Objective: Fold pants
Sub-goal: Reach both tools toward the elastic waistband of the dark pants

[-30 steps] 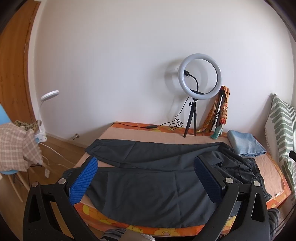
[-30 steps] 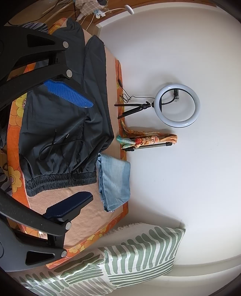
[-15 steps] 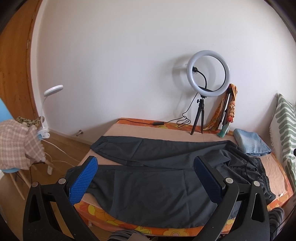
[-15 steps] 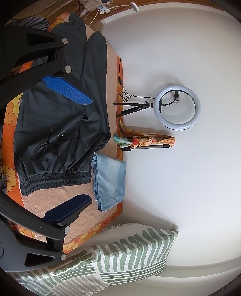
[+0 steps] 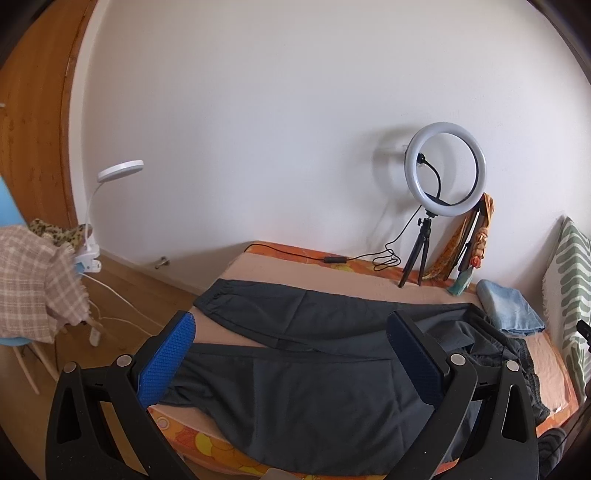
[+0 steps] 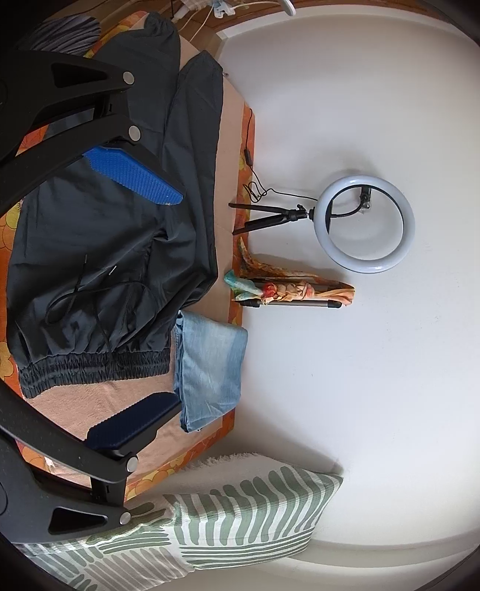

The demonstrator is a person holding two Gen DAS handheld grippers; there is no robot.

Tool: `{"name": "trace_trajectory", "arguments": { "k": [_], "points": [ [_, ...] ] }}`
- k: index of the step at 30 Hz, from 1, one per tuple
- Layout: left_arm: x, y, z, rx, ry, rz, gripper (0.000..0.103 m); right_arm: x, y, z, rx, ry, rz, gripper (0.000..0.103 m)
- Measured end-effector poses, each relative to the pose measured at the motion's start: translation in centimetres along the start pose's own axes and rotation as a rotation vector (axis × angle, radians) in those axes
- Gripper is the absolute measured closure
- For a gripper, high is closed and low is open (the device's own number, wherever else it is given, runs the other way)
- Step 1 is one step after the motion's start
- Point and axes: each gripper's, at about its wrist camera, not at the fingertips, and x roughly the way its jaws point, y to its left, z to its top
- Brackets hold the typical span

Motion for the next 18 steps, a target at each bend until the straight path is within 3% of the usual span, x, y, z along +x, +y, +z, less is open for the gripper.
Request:
{"name": "trace_trajectory", "arguments": {
  "k": [6,11,15,18],
  "points": [
    [2.4,3.7,1.9,0.043,0.029,0.059,0.0,3.9,2.8,1.4,-0.051,0.027,0.123,0.0],
    [5.3,8.0,3.2,0.022,0.066,0.103,0.001,7.7,5.0,2.6,-0.095,0.022,0.233,0.0],
    [9.4,10.5,3.9,0.028,0.122,0.135,0.002,11.6,6.8,3.8,-0.127,0.048,0.316,0.0],
    [13.4,11.8,4.0,-0.003,0.19,0.104,0.008,14.9,8.6,4.6,-0.154,0.1,0.388,0.0]
  ]
}}
